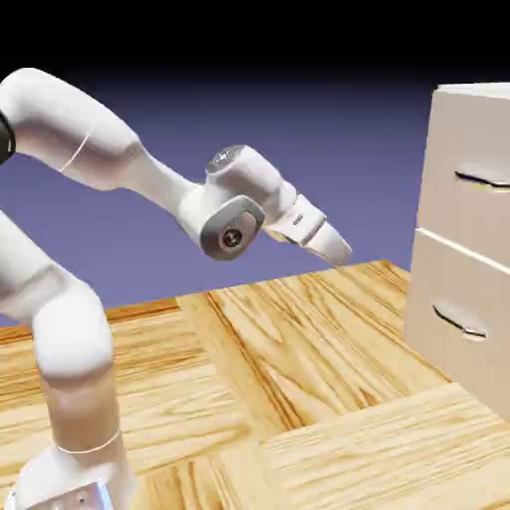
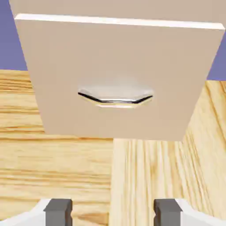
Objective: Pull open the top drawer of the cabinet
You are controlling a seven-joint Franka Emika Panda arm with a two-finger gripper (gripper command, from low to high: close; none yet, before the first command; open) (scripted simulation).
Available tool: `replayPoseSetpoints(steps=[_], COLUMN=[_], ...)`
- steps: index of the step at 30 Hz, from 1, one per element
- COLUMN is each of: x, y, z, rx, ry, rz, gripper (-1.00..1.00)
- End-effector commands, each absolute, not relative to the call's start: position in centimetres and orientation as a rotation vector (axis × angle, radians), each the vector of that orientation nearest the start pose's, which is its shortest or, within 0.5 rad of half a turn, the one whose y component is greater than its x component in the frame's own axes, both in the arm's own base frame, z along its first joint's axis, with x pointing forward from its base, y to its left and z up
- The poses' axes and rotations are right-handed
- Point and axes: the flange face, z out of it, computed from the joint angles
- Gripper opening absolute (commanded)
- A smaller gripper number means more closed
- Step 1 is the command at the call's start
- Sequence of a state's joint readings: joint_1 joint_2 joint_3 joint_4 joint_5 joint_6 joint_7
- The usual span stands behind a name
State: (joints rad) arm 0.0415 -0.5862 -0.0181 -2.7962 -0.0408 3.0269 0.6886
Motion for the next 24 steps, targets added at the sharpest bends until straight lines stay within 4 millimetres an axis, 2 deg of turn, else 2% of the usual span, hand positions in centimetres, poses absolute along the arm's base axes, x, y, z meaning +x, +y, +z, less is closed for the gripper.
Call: replayPoseSetpoints(steps=[1, 7, 13, 18, 24], x=[38.9, 38.1, 36.5, 34.9, 33.1], y=[1.8, 4.7, 6.6, 7.2, 6.6], z=[48.0, 53.6, 58.9, 62.9, 67.1], rx=[-2.565, -2.695, -2.701, -2.624, -2.454], ry=[0.717, 0.077, -0.557, -1.067, -1.647], rz=[-1.121, -1.345, -1.573, -1.757, -1.96], gripper=[0.0, 0.0, 0.0, 0.0, 0.0])
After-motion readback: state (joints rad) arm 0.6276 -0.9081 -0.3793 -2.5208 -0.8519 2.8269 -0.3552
